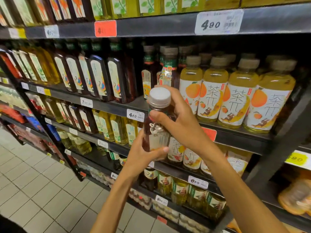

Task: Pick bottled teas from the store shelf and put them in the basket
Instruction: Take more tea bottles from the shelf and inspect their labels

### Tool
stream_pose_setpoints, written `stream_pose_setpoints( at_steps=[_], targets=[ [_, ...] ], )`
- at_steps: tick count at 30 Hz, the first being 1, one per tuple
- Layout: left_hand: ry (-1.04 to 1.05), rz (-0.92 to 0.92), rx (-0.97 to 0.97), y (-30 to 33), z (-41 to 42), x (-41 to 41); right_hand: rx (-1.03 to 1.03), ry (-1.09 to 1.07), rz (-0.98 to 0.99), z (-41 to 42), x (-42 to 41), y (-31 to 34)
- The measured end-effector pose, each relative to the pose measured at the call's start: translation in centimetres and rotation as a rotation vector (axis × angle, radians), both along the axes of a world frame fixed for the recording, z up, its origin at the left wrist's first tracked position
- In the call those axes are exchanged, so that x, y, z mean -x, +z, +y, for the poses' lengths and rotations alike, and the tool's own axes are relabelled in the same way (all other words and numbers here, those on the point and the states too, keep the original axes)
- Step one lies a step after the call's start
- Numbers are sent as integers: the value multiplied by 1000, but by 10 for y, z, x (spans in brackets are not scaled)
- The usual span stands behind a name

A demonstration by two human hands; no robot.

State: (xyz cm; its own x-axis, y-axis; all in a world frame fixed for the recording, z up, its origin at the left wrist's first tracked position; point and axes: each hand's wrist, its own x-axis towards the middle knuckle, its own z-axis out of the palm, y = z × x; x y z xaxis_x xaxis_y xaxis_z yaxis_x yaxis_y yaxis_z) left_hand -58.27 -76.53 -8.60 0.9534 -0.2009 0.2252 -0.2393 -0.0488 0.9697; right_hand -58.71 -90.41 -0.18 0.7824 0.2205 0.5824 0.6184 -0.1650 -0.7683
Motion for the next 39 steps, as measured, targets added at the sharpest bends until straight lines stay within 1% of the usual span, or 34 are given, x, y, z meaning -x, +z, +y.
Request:
stream_pose_setpoints(
  at_steps=[3, 5, 9, 11, 15, 18, 21, 24, 27, 29, 30, 31, 34, 39],
  targets=[
    [63, -64, 41, 6, 8, -22, -105, -72, -3, 19, -36, 11],
    [126, -102, 75, 12, 14, -41, -137, -139, -10, 30, -62, 21],
    [201, -116, 109, 22, 22, -85, -76, -240, -65, 47, -103, 41],
    [205, -133, 87, 29, 21, -106, -3, -306, -97, 51, -119, 51],
    [184, -149, 19, 34, 15, -139, 210, -462, -131, 51, -141, 62],
    [162, -148, 1, 30, 8, -154, 306, -581, -180, 48, -149, 65],
    [131, -157, -17, 30, 6, -165, 412, -697, -288, 43, -152, 64],
    [82, -157, -63, 33, 5, -173, 583, -810, -415, 33, -156, 60],
    [67, -148, -73, 34, 4, -179, 744, -878, -507, 26, -159, 57],
    [71, -159, -82, 35, 3, -182, 783, -941, -576, 21, -158, 56],
    [74, -163, -90, 36, 2, -183, 764, -975, -580, 18, -157, 56],
    [77, -165, -102, 37, 1, -184, 734, -992, -544, 13, -156, 55],
    [110, -158, -165, 37, -3, -185, 632, -956, -371, 0, -156, 53],
    [152, -175, -250, 41, -4, -177, 668, -911, -312, 0, -156, 55]
  ],
)
